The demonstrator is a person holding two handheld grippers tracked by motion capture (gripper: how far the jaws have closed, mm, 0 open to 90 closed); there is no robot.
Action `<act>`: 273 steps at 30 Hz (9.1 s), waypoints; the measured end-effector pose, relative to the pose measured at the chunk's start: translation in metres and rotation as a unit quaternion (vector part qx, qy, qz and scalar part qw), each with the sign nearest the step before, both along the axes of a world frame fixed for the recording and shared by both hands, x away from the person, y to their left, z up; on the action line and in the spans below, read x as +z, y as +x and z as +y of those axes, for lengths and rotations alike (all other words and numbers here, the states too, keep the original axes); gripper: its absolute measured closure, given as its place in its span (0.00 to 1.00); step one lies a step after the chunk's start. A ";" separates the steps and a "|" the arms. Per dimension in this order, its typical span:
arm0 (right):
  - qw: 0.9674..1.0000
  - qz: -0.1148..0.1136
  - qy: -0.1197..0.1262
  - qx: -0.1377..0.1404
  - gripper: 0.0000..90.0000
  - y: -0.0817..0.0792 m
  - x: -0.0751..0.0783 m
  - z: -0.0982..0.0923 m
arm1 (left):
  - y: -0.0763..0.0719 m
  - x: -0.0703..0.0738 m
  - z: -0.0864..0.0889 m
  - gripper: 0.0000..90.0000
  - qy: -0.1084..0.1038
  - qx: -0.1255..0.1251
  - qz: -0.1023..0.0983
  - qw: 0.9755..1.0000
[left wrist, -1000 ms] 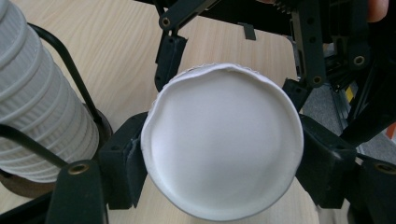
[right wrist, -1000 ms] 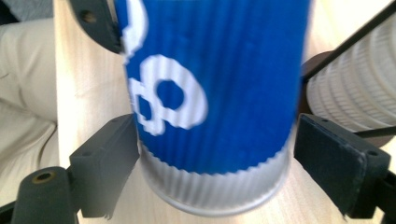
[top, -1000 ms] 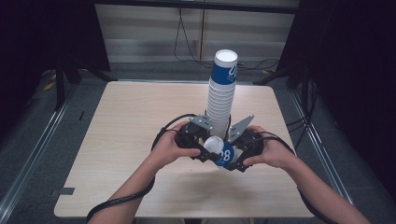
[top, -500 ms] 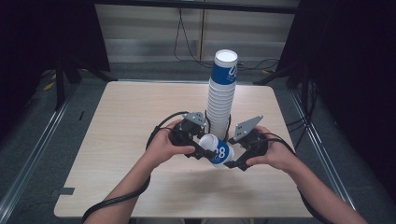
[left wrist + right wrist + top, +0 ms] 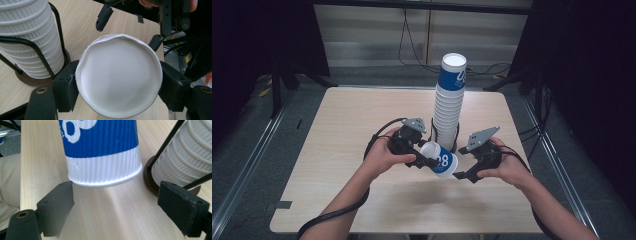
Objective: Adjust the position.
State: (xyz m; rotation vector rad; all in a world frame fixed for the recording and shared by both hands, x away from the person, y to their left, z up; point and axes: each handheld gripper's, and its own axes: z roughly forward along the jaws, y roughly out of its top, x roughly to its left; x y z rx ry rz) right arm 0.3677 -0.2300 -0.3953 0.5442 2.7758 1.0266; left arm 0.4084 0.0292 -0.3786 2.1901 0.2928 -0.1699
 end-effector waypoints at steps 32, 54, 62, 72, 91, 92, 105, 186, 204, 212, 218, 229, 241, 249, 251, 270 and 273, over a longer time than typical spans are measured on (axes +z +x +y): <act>0.999 -0.005 0.043 -0.017 0.14 -0.002 -0.023 0.006 | 0.001 0.009 0.009 0.30 -0.023 0.018 0.012 0.999; 0.997 -0.010 0.069 -0.024 0.14 -0.004 -0.023 0.008 | 0.003 0.005 0.007 0.30 -0.022 0.019 0.020 0.999; 0.997 -0.011 0.073 -0.023 0.14 -0.005 -0.024 0.009 | 0.005 0.004 0.007 0.30 -0.024 0.025 0.025 0.999; 0.996 -0.007 0.083 -0.027 0.13 -0.004 -0.025 0.012 | 0.005 0.001 0.004 0.30 -0.017 0.016 0.037 0.999; 0.998 -0.032 0.054 -0.016 0.12 -0.004 -0.019 0.011 | 0.004 -0.002 0.006 0.31 -0.015 0.017 0.053 0.998; 0.998 -0.033 0.053 -0.014 0.12 -0.005 -0.018 0.010 | 0.005 -0.002 0.006 0.31 -0.014 0.017 0.053 0.998; 0.998 -0.055 0.029 0.010 0.11 -0.006 -0.018 0.011 | 0.004 -0.001 0.002 0.31 -0.003 0.012 0.053 0.999; 0.993 -0.019 -0.099 0.066 0.22 -0.008 -0.022 0.017 | -0.018 -0.009 -0.028 0.24 0.159 -0.068 -0.097 0.980; 0.990 -0.024 -0.114 0.083 0.22 -0.006 -0.020 0.023 | -0.025 -0.013 -0.045 0.27 0.242 -0.104 -0.114 0.958; 0.989 -0.025 -0.120 0.087 0.21 -0.005 -0.021 0.024 | -0.026 -0.016 -0.050 0.28 0.257 -0.108 -0.118 0.953; 0.989 -0.020 -0.122 0.086 0.21 -0.006 -0.020 0.025 | -0.027 -0.018 -0.052 0.29 0.249 -0.101 -0.108 0.957; 0.989 -0.018 -0.107 0.103 0.20 -0.006 -0.019 0.026 | -0.024 -0.023 -0.049 0.33 0.241 -0.112 -0.098 0.959; 0.990 -0.021 -0.089 0.106 0.20 -0.007 -0.013 0.026 | -0.024 -0.028 -0.041 0.33 0.229 -0.101 -0.079 0.965; 0.990 -0.029 -0.086 0.110 0.20 -0.007 -0.011 0.027 | -0.024 -0.031 -0.039 0.34 0.227 -0.102 -0.077 0.966; 0.990 -0.030 -0.087 0.111 0.20 -0.007 -0.010 0.027 | -0.023 -0.031 -0.038 0.34 0.227 -0.104 -0.081 0.965; 0.996 -0.022 -0.048 0.075 0.14 -0.006 -0.012 0.021 | -0.018 -0.037 -0.019 0.33 0.155 -0.085 -0.056 0.983; 0.997 -0.022 -0.041 0.067 0.14 -0.005 -0.013 0.019 | -0.017 -0.036 -0.015 0.33 0.150 -0.082 -0.054 0.984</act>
